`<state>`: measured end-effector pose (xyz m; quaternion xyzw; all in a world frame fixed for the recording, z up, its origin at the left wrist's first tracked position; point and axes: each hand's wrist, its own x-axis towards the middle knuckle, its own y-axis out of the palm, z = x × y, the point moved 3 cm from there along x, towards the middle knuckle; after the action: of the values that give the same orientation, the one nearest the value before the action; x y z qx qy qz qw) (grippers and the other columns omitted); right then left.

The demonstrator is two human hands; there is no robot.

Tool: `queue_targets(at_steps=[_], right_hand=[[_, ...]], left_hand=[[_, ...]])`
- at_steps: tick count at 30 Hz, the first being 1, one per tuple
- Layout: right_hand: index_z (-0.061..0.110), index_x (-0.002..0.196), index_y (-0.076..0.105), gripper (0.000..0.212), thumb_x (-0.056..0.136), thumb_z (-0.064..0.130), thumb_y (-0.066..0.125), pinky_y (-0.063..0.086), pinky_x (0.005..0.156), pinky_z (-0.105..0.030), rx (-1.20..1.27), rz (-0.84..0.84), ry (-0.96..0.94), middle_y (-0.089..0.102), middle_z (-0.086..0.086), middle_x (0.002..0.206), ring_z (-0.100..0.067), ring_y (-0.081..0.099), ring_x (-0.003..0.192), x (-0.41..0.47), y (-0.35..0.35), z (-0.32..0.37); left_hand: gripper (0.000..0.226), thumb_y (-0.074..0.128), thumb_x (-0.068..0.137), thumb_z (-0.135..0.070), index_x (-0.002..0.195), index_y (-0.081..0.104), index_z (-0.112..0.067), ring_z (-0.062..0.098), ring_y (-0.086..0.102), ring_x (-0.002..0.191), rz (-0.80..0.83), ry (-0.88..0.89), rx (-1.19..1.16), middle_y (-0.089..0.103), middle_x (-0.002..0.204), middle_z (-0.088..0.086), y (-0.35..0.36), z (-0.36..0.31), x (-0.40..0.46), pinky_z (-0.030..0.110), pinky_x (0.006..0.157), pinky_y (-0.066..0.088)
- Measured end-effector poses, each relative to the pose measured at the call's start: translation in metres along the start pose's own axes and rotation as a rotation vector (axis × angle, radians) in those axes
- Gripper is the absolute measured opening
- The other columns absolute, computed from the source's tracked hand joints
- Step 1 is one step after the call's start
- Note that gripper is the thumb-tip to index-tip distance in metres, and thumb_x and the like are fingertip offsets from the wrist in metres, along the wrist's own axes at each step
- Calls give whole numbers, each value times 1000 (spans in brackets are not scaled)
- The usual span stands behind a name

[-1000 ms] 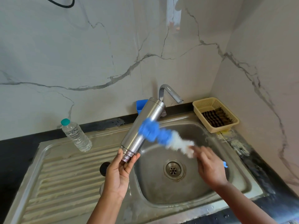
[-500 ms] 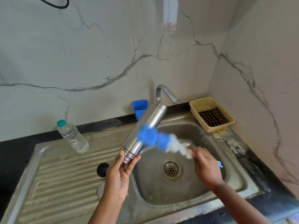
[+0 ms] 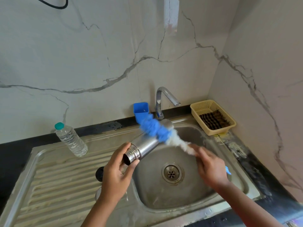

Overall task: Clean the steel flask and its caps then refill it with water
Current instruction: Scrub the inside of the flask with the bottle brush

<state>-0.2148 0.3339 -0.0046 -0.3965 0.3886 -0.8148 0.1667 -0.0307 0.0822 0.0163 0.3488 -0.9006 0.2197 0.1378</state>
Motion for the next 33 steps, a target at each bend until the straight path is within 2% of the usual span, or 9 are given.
queue_targets(at_steps=[4, 7, 10, 13, 15, 18, 26, 30, 33], right_hand=[[28, 129, 53, 41, 91, 17, 45, 51, 60, -24, 60, 96, -117, 67, 9, 105, -15, 67, 89, 3, -1, 8], [29, 132, 52, 42, 93, 14, 49, 46, 59, -28, -71, 125, 218, 71, 0, 108, -23, 66, 86, 17, 7, -17], [39, 131, 41, 37, 98, 21, 43, 55, 69, -39, -90, 382, 564, 69, -3, 108, -27, 65, 89, 21, 19, -38], [40, 132, 38, 35, 101, 27, 46, 57, 67, -40, 267, 519, 772, 68, -3, 98, -19, 64, 76, 15, 32, -28], [41, 134, 41, 41, 97, 57, 45, 46, 55, -28, 613, 547, 914, 71, -7, 97, -13, 54, 66, 10, 35, -10], [42, 126, 54, 66, 79, 85, 38, 24, 50, -24, 907, 610, 1022, 75, -10, 104, -9, 36, 58, 10, 38, 13], [33, 102, 68, 50, 65, 68, 69, 19, 46, -22, 1083, 373, 982, 39, 3, 72, -9, 32, 55, 15, 20, 26], [34, 95, 64, 33, 74, 58, 73, 30, 53, -22, 914, 284, 914, 51, 6, 76, -12, 43, 61, 19, 7, 29], [39, 93, 61, 19, 82, 50, 72, 46, 69, -27, 706, 213, 827, 67, 2, 89, -13, 62, 83, 21, 8, 33]], left_hand=[[46, 55, 96, -39, 130, 56, -9, 12, 57, 124, 57, 361, 400, 57, 137, -1, -5, -14, 5, 14, 105, 40], [47, 59, 93, -32, 133, 58, -5, 13, 53, 131, 115, 352, 384, 56, 141, 3, -8, -18, 2, 20, 108, 40], [51, 67, 88, -30, 134, 57, -10, 17, 58, 126, 113, 145, 157, 59, 137, -2, -16, -8, -2, 28, 102, 49], [49, 77, 85, -16, 130, 60, -18, 22, 68, 111, 79, -196, -179, 69, 124, 3, -24, 3, -8, 29, 92, 55], [50, 76, 76, -9, 124, 63, -16, 27, 69, 107, 47, -340, -340, 71, 119, 10, -25, 12, -12, 30, 90, 57], [67, 94, 56, -36, 115, 71, -15, 29, 69, 105, 38, -530, -536, 70, 117, 17, -27, 28, -19, 39, 81, 60], [88, 96, 49, -46, 126, 62, -17, 32, 64, 114, 212, -621, -539, 63, 130, 16, -20, 34, -30, 43, 88, 58], [82, 88, 59, -46, 128, 45, -57, 7, 56, 122, 438, -520, -105, 47, 145, -15, -7, 32, -18, 36, 106, 45], [99, 84, 67, -50, 143, 20, -54, 0, 20, 145, 525, -173, 316, 19, 157, -19, 27, 11, 2, 27, 117, 24]])
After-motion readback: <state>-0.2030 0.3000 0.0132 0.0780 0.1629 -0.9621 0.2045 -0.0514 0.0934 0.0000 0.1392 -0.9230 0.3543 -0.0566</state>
